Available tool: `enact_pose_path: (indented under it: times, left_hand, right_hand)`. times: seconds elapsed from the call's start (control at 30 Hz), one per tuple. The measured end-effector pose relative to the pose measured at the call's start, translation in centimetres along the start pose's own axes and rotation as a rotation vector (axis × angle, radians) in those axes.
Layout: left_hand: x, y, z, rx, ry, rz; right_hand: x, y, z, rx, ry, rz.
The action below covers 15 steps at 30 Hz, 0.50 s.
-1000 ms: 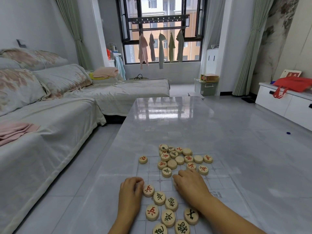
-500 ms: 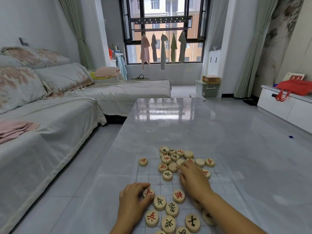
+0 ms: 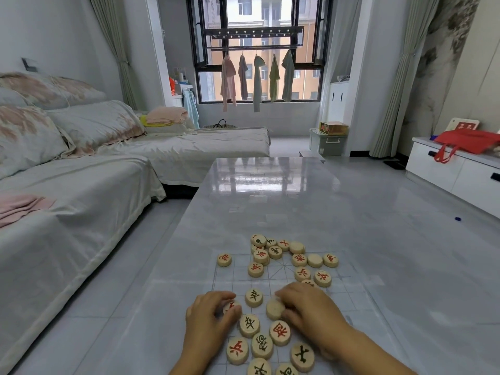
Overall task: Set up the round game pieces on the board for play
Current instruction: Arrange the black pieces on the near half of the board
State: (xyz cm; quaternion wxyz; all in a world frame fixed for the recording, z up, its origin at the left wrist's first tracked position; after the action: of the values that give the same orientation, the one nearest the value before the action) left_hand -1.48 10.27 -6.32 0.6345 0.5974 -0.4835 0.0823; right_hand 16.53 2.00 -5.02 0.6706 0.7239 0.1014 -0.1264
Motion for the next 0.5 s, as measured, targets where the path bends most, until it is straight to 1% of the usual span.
enact_pose_path:
  times: [0.07, 0.1, 0.13, 0.2, 0.27, 0.3, 0.33, 0.4, 0.43, 0.5]
  left_hand:
    - [1.6, -0.4, -0.2, -0.019, -0.06, -0.131]
    - [2.6, -0.9, -0.6, -0.055, -0.097, -0.186]
    - [3.8, -1.8, -1.2, -0.117, -0.13, -0.236]
    - [6.1, -4.4, -2.3, -0.295, -0.17, -0.38]
    - [7.4, -6.8, -3.2, -0.468, -0.162, -0.55]
    - [7.7, -7.4, -3.6, -0.518, -0.143, -0.591]
    - [7.7, -7.8, -3.8, -0.545, -0.123, -0.6]
    - [7.5, -8.0, -4.0, -0.577, -0.101, -0.535]
    - [7.3, -7.9, -3.8, -0.579, -0.097, -0.471]
    - [7.2, -7.3, -3.6, -0.536, -0.112, -0.322]
  right_hand:
    - [1.3, 1.2, 0.2, 0.027, -0.052, -0.072]
    - [1.7, 1.5, -0.1, 0.011, -0.055, -0.049]
    - [1.9, 1.5, -0.6, -0.027, -0.047, -0.017]
    - [1.9, 1.0, -1.5, -0.124, -0.024, 0.019]
    - [1.6, 0.4, -2.2, -0.201, -0.025, 0.028]
    - [1.4, 0.1, -2.5, -0.228, -0.025, 0.053]
    - [1.3, 0.0, -2.5, -0.247, -0.027, 0.077]
    - [1.7, 0.2, -2.2, -0.237, -0.044, 0.06]
    - [2.2, 0.7, -1.8, -0.196, -0.066, 0.0]
    - [3.7, 2.1, -0.3, -0.055, -0.131, -0.22]
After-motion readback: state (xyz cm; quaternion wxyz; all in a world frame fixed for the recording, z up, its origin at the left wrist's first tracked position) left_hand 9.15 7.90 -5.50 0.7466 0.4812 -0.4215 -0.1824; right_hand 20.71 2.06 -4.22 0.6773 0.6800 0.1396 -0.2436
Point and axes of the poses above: each hand's wrist, its own z-axis away from the middle knuckle, its own y-axis out of the back of the hand, x = y × z, the point moved 8 cm from there along -z, towards the middle knuckle, and after that the axes turned 9 degrees about -x, right-handed, at the moved point
